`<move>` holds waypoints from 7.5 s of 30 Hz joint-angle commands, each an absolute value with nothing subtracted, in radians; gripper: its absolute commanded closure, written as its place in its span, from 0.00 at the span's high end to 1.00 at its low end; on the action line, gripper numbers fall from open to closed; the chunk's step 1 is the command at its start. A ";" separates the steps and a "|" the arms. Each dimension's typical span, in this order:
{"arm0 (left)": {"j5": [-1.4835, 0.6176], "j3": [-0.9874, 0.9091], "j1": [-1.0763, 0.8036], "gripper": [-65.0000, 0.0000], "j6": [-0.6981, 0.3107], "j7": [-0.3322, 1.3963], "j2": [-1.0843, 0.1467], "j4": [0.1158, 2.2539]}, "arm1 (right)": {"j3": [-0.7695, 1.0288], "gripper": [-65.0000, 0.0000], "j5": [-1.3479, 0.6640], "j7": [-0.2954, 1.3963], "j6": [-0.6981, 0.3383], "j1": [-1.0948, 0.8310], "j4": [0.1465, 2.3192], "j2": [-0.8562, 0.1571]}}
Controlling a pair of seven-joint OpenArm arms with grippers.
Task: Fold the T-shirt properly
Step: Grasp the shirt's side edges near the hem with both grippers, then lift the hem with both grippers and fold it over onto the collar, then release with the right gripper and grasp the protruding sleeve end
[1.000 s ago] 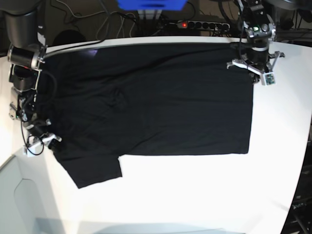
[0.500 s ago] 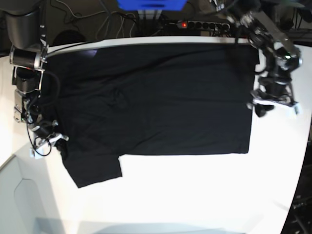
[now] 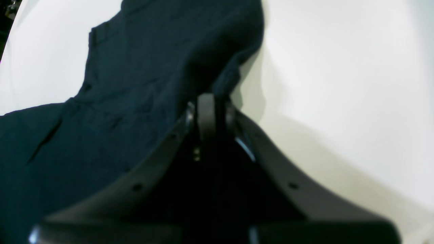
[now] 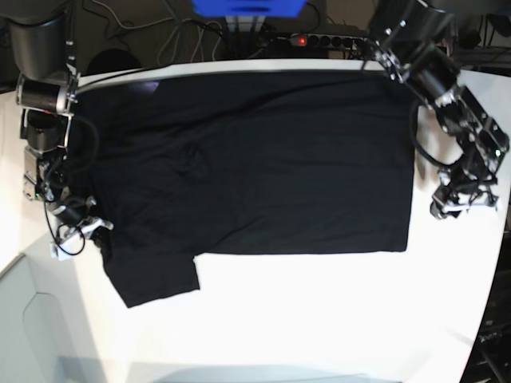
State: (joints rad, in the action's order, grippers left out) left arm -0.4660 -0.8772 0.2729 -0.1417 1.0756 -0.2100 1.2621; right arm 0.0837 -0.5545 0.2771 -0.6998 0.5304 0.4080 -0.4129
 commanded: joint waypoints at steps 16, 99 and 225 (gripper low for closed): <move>-0.483 -0.690 0.521 0.43 -0.143 0.728 -0.369 0.596 | 0.081 0.00 -0.513 0.326 -0.698 0.538 0.409 -0.423; -0.481 -0.516 0.263 0.00 -0.140 0.762 -0.352 1.253 | 0.268 0.00 -0.519 0.463 -0.636 0.412 0.898 -0.476; -0.475 -0.621 -0.240 0.01 -0.137 0.759 -0.255 1.612 | 0.234 0.34 -0.515 0.799 -0.636 0.364 0.903 -0.337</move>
